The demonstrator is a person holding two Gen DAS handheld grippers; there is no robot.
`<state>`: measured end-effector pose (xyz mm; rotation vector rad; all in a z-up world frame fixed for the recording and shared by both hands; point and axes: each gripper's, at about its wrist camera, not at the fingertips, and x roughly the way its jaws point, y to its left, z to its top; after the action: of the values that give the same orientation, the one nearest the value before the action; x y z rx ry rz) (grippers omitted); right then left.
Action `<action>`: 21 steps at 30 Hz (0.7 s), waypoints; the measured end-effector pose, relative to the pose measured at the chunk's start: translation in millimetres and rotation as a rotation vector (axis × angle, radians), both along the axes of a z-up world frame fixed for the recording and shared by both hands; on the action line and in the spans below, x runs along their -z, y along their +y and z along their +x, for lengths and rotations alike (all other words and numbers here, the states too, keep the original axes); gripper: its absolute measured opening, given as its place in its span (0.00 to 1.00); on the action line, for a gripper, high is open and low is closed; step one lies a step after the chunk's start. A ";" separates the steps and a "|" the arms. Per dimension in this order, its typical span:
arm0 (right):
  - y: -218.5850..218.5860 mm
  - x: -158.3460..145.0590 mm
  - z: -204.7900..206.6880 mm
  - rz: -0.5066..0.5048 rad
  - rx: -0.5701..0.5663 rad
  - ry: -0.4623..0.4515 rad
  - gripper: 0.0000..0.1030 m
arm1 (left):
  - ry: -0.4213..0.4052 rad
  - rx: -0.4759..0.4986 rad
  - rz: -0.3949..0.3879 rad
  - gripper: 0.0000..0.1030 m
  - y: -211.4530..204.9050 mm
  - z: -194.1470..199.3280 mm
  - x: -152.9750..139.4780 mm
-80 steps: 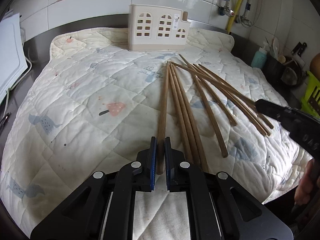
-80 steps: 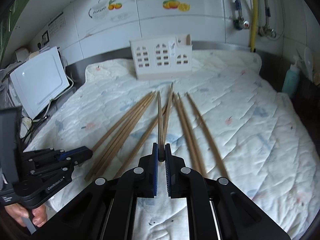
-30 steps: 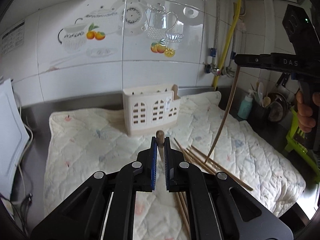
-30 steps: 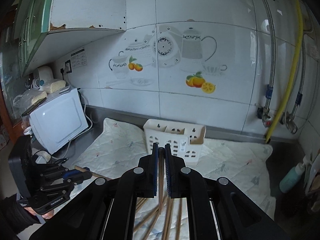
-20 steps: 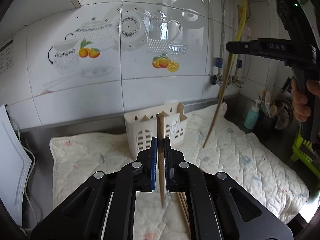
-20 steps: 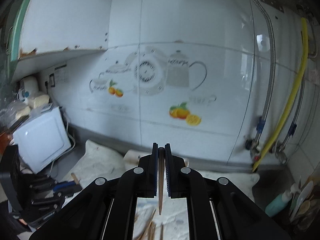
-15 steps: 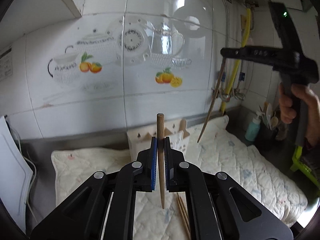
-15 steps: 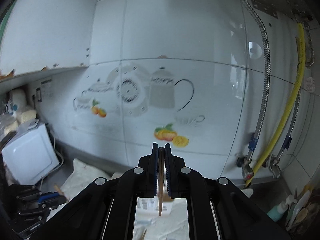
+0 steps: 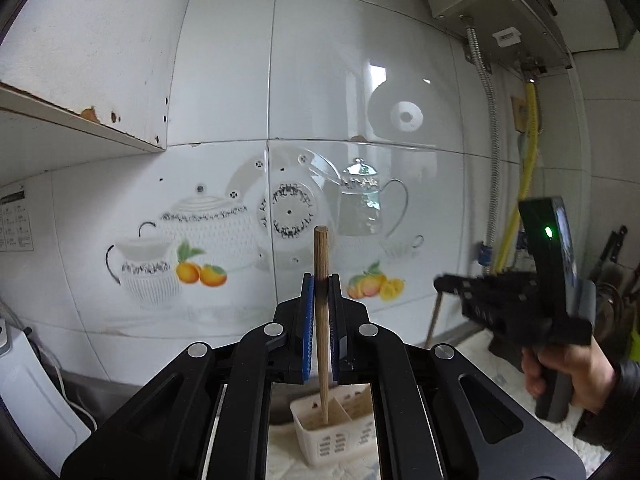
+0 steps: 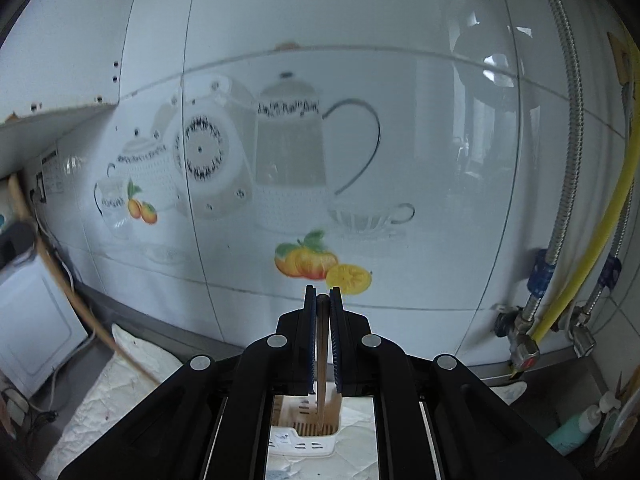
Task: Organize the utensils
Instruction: 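Lift the left tool's chopstick over the white holder while the right tool carries its chopstick there, then open the left tool to drop its chopstick into the holder while the right tool releases its own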
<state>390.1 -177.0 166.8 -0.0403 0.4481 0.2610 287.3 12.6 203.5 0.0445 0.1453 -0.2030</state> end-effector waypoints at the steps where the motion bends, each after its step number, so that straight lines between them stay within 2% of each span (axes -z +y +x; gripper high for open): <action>1: 0.4 3.8 0.3 -0.007 -0.004 0.005 0.06 | -0.008 -0.009 0.005 0.05 -0.7 4.5 0.3; 4: 0.0 17.0 2.0 -0.029 -0.016 0.021 0.06 | -0.010 -0.026 0.007 0.05 -2.0 19.0 6.7; 16: -3.0 44.4 0.5 -0.059 -0.028 0.067 0.07 | 0.101 -0.047 -0.024 0.05 -1.4 56.8 48.8; 19: -4.9 43.9 -1.2 -0.057 -0.027 0.066 0.10 | 0.122 -0.051 -0.025 0.05 1.0 59.6 54.4; 21: -5.3 42.8 -3.6 -0.059 -0.025 0.062 0.17 | 0.133 -0.045 -0.023 0.05 1.0 59.2 56.5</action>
<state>386.5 -182.3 124.0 -0.0953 0.5172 0.2740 346.5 13.6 147.0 0.0050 0.2758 -0.1622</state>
